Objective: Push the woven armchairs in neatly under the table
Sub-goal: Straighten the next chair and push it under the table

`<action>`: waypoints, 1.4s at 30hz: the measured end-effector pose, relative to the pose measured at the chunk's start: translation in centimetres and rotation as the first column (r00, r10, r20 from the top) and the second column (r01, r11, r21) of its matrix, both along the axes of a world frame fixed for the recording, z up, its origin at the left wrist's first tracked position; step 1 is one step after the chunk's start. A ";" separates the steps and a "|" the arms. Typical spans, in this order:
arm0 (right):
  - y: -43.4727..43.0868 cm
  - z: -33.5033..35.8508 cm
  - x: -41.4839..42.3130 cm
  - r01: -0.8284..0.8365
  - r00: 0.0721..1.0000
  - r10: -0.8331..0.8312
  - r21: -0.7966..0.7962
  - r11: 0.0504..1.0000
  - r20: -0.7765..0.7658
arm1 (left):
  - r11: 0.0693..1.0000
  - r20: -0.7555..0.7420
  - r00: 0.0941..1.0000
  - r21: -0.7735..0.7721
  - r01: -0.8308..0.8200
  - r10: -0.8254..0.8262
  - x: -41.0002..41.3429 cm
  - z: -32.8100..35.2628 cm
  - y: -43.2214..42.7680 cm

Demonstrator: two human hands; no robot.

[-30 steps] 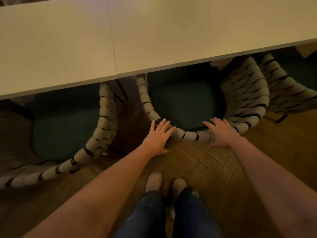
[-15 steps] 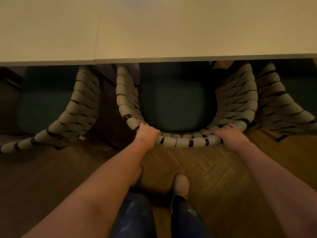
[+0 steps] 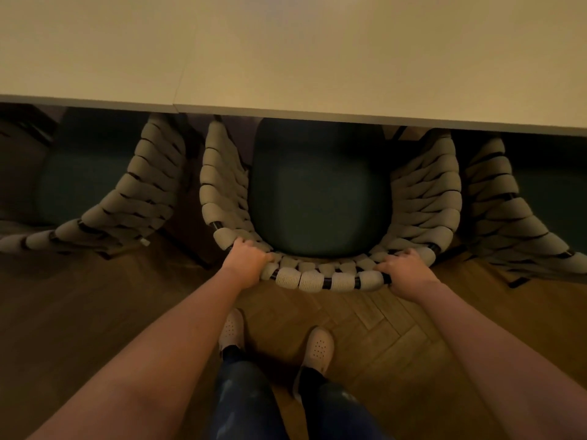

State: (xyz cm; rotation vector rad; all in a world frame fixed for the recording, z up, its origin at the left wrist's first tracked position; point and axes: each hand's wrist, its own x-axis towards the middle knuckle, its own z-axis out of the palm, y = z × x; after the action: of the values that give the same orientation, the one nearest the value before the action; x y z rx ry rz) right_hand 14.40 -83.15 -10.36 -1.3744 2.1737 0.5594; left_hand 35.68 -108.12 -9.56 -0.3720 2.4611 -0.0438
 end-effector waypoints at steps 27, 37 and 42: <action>-2.3 0.4 -0.1 0.081 0.996 -0.079 -0.065 0.995 0.034 | 0.999 0.049 0.998 0.010 0.040 -0.040 -1.0 0.6 -2.6; -2.9 -0.1 0.3 0.044 0.998 -0.041 -0.076 0.996 0.042 | 0.997 0.106 0.994 -0.075 0.018 -0.010 -1.2 0.5 -3.2; -2.9 -0.1 0.2 0.061 0.998 -0.057 -0.094 0.994 0.040 | 0.996 0.101 0.994 -0.087 -0.032 0.040 -1.3 0.8 -2.4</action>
State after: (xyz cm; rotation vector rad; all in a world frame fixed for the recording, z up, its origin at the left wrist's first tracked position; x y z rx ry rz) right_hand 14.64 -86.06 -10.45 -1.3534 2.2287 0.4096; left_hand 34.36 -110.57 -8.80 -0.4404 2.3555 -0.1499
